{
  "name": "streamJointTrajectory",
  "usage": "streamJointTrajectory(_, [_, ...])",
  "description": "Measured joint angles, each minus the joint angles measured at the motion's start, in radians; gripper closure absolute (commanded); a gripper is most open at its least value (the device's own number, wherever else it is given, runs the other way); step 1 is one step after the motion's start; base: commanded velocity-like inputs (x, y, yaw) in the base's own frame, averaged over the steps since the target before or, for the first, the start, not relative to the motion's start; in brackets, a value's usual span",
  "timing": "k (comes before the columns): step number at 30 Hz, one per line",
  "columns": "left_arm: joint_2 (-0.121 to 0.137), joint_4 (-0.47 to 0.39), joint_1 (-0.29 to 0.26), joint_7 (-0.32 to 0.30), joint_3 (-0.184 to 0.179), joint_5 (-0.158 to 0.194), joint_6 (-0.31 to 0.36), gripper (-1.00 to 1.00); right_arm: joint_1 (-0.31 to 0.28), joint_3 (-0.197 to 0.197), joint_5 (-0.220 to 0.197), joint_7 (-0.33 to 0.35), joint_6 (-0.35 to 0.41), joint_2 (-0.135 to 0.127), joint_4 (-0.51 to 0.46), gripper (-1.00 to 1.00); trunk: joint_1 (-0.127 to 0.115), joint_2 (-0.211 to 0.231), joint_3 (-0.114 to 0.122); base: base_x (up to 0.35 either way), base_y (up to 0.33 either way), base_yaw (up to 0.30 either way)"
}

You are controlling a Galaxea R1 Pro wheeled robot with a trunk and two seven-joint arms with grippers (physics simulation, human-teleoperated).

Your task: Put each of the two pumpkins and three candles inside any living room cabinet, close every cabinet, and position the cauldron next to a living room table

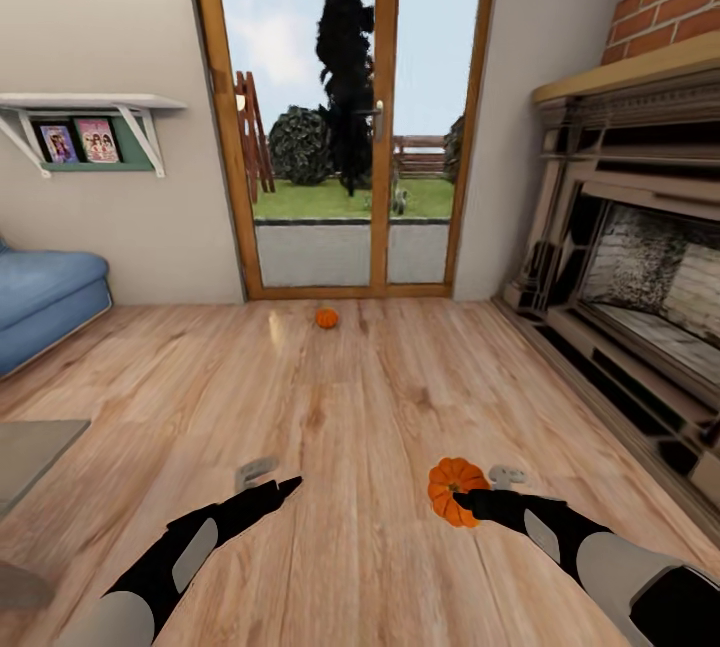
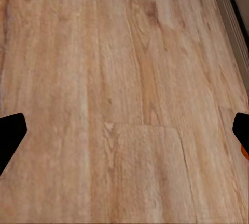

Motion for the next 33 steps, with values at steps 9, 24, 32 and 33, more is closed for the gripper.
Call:
streamJointTrajectory(9, [0.0, 0.0, 0.0, 0.0, 0.0, 0.0, 0.0, -1.0, 0.0, 0.0, 0.0, 0.0, -0.002, 0.0, 0.001, 1.0, 0.0, 0.0, 0.0, 0.309, 0.098, 0.072])
streamJointTrajectory(24, [0.0, 0.002, 0.0, 0.001, 0.0, 0.0, 0.0, -1.0, 0.001, 0.0, 0.0, -0.001, -0.042, 0.0, 0.001, 1.0, 0.0, 0.0, 0.0, 0.327, 0.001, 0.0])
streamJointTrajectory(32, [0.0, 0.002, 0.0, 0.001, 0.0, 0.0, 0.0, -1.0, 0.001, 0.0, 0.0, 0.0, -0.04, 0.0, 0.0, 1.0, 0.0, 0.0, 0.0, 0.327, 0.04, 0.0])
streamJointTrajectory(33, [0.0, 0.002, 0.0, 0.001, 0.0, 0.0, 0.0, -1.0, 0.001, 0.0, 0.0, 0.0, -0.039, 0.0, 0.0, 1.0, 0.0, 0.0, 0.0, 0.328, 0.093, 0.0])
